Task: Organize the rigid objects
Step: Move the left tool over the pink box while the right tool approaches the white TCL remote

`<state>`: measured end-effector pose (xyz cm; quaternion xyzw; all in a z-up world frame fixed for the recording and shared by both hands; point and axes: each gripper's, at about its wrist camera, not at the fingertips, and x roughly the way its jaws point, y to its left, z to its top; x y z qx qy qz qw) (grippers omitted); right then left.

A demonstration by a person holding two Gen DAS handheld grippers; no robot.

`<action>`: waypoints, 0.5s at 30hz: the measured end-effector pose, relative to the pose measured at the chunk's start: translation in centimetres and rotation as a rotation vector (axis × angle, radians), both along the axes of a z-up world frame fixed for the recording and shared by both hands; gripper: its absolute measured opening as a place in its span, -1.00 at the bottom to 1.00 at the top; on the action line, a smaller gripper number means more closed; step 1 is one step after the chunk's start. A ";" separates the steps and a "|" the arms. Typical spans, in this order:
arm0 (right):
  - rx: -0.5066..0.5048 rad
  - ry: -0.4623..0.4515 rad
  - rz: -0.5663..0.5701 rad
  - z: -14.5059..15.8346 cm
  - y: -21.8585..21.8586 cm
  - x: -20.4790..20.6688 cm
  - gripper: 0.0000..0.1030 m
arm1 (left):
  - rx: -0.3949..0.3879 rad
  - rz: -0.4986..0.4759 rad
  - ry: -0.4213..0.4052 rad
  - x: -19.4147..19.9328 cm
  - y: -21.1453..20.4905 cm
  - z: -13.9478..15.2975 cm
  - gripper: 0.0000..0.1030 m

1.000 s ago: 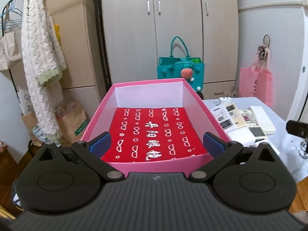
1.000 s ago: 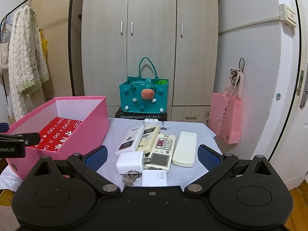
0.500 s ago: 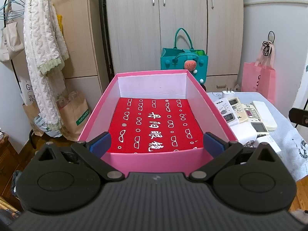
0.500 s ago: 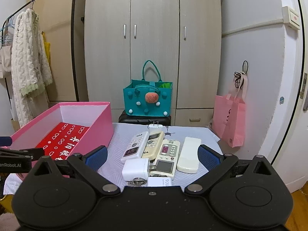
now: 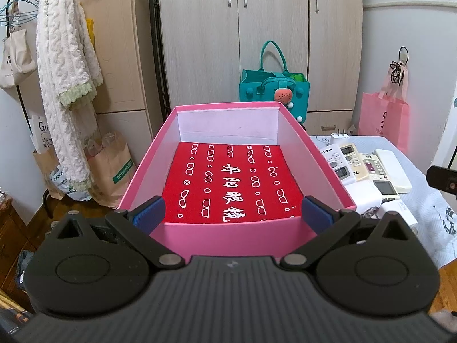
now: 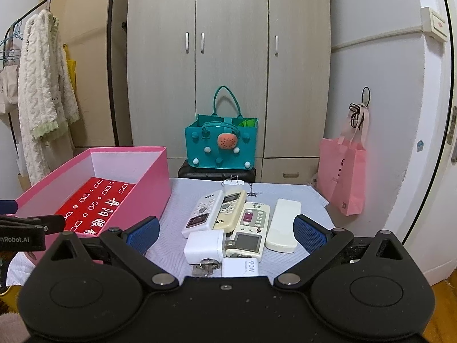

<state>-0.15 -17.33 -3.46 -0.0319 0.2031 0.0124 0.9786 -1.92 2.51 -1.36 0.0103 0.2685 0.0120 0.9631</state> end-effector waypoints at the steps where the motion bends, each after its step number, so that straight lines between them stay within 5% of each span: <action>1: -0.001 -0.001 0.002 0.0 0.0 0.0 0.97 | 0.000 0.000 0.001 0.0 0.0 0.0 1.00; 9: -0.009 -0.023 0.092 0.4 -0.6 0.4 0.97 | 0.045 -0.041 0.026 0.7 -0.3 1.1 0.99; 15: 0.016 -0.036 0.219 1.7 -1.7 2.5 0.97 | 0.109 -0.193 0.064 1.9 0.9 4.2 0.93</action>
